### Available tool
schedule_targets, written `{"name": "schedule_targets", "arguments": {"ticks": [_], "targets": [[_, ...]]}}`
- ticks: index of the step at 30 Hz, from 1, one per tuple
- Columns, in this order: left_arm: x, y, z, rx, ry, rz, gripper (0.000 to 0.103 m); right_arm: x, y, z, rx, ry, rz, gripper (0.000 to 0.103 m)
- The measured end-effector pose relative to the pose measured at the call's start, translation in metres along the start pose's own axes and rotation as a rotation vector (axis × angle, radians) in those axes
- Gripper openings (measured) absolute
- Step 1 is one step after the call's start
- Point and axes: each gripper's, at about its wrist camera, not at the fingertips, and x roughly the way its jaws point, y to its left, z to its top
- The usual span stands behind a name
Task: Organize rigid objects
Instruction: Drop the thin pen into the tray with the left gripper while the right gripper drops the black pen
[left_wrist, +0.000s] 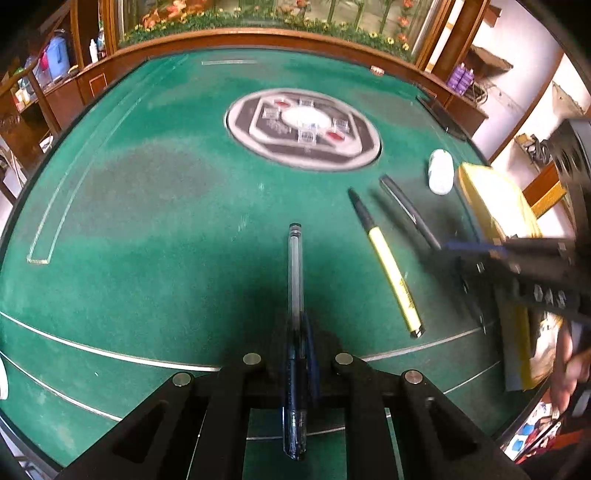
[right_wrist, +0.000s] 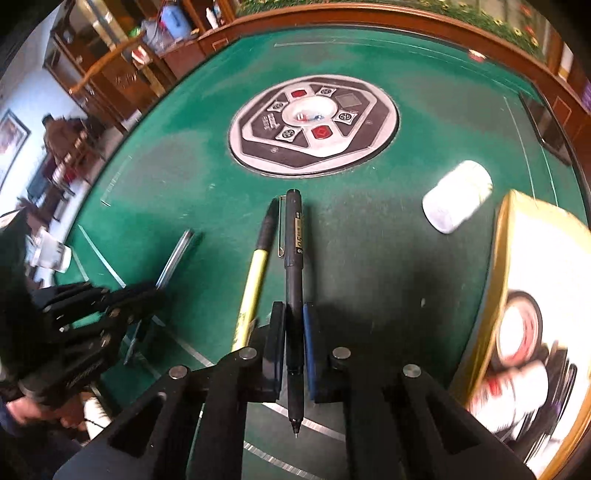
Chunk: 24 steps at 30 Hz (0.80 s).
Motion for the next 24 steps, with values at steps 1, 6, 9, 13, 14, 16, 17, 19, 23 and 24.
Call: {"name": "schedule_targets", "arguments": {"ticks": [1,6,9,13,14,16,17,19,23,24], "targets": [[-0.002,-0.001,0.002,0.003,-0.005,0.001,0.010,-0.004,0.000,-0.003,0.007,-0.001,0.009,0.009],[-0.005,-0.009,0.007,0.025,-0.016,0.001,0.010,-0.008,0.002,-0.016,0.014,0.021,0.012,0.009],[-0.006,-0.014,0.009,0.046,-0.023,0.000,0.010,-0.012,0.002,-0.022,0.029,0.012,0.025,0.009],[-0.010,-0.019,0.012,0.062,-0.034,-0.005,0.010,-0.024,0.001,-0.025,0.040,-0.022,0.030,0.009],[-0.010,-0.020,0.013,0.065,-0.034,-0.009,0.010,-0.026,0.000,-0.025,0.043,-0.027,0.029,0.009],[-0.010,-0.024,0.015,0.072,-0.034,-0.015,0.010,-0.028,-0.002,-0.027,0.053,-0.033,0.028,0.009],[-0.009,-0.026,0.015,0.078,-0.033,-0.019,0.010,-0.028,-0.004,-0.028,0.058,-0.031,0.035,0.009],[-0.008,-0.030,0.016,0.084,-0.028,-0.024,0.010,-0.026,-0.005,-0.032,0.057,-0.010,0.038,0.009],[-0.005,-0.039,0.016,0.096,-0.025,-0.036,0.009,-0.017,-0.006,-0.039,0.055,0.043,0.041,0.009],[-0.005,-0.041,0.016,0.102,-0.024,-0.040,0.009,-0.015,-0.006,-0.042,0.054,0.055,0.031,0.009]]}}
